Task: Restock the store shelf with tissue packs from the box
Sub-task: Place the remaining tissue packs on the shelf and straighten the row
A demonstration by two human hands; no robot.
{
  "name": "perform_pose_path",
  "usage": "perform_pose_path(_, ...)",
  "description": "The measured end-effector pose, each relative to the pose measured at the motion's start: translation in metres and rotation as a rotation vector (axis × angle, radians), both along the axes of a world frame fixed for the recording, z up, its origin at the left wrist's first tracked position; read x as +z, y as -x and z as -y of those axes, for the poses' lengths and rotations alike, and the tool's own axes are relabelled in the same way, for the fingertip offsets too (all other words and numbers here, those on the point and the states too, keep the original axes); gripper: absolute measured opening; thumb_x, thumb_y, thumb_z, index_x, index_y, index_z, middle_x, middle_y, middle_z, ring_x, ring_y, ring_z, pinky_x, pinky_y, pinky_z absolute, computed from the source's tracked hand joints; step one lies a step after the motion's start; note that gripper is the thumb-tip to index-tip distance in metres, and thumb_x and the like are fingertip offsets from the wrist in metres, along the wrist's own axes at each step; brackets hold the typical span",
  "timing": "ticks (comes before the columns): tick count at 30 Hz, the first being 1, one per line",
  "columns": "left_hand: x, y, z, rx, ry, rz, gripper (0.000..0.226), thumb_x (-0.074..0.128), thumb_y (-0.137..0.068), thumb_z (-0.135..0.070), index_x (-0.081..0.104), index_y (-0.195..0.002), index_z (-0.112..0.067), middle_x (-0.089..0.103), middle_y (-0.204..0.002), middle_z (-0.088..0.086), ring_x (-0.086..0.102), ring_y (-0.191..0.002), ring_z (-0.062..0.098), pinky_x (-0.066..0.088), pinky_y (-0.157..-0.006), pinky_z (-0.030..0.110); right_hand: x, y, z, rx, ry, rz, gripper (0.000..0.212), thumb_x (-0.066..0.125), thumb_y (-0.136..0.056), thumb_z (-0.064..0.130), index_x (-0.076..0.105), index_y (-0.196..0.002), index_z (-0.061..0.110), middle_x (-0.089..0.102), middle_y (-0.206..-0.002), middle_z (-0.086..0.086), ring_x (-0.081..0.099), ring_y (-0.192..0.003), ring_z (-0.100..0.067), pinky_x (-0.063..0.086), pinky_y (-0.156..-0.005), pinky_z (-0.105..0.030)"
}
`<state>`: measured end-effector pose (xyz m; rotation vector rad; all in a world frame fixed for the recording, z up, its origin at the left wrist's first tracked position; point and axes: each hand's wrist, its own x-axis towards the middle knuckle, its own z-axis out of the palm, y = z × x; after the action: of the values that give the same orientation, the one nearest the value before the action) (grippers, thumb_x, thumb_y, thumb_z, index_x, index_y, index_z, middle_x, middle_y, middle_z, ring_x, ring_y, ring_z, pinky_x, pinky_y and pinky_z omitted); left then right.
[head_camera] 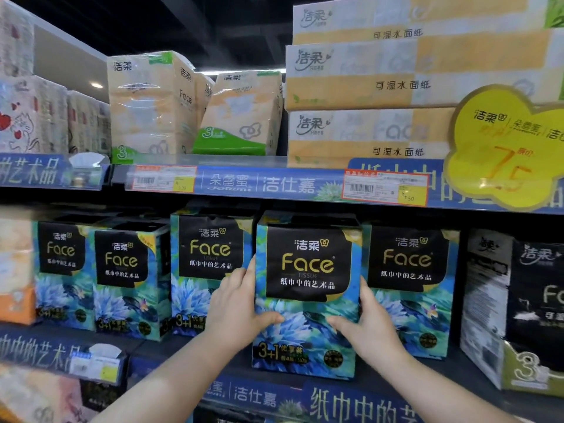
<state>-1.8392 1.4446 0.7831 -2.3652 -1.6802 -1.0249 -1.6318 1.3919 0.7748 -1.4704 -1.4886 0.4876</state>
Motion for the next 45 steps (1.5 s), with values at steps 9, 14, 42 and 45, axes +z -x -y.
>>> perform_pose_path(9,-0.005,-0.012,-0.003,0.176,-0.124,-0.096,0.113,0.059,-0.073,-0.069,-0.003,-0.151,-0.015,0.032,-0.142,-0.001,0.035,-0.127,0.019,0.034,-0.104,0.03,0.0,0.004,-0.011,-0.05,0.009,0.038,0.089,0.067,-0.086,0.018,0.007,-0.152,0.028,0.048,-0.135,0.012,0.048,-0.125,-0.016,0.04,-0.101,-0.029)
perform_pose_path(14,0.002,0.007,-0.017,0.162,-0.331,-0.13,0.12,0.079,-0.045,-0.068,0.036,-0.139,-0.008,0.056,-0.122,0.014,0.053,-0.112,0.034,0.05,-0.086,0.047,0.004,0.002,-0.007,-0.023,0.042,0.05,0.098,0.07,-0.084,0.021,0.0,-0.151,0.03,0.043,-0.142,0.011,0.044,-0.129,-0.013,0.037,-0.104,-0.028)
perform_pose_path(42,0.077,0.027,-0.045,0.038,-0.216,-0.289,0.102,0.059,-0.071,-0.07,0.011,-0.151,-0.028,0.026,-0.154,0.0,0.019,-0.142,0.024,0.015,-0.116,0.041,-0.002,0.01,-0.019,-0.262,0.072,0.376,0.109,0.073,-0.076,0.047,-0.005,-0.151,0.027,0.016,-0.159,0.007,0.056,-0.119,-0.018,0.055,-0.081,-0.032)
perform_pose_path(45,0.081,0.038,-0.043,0.048,-0.19,-0.342,0.109,0.061,-0.07,-0.069,0.003,-0.151,-0.027,0.017,-0.158,0.0,0.013,-0.145,0.024,0.016,-0.115,0.041,-0.001,0.009,-0.018,-0.215,0.088,0.306,0.113,0.076,-0.075,0.04,-0.007,-0.15,0.028,0.016,-0.159,0.006,0.052,-0.124,-0.02,0.051,-0.086,-0.032)
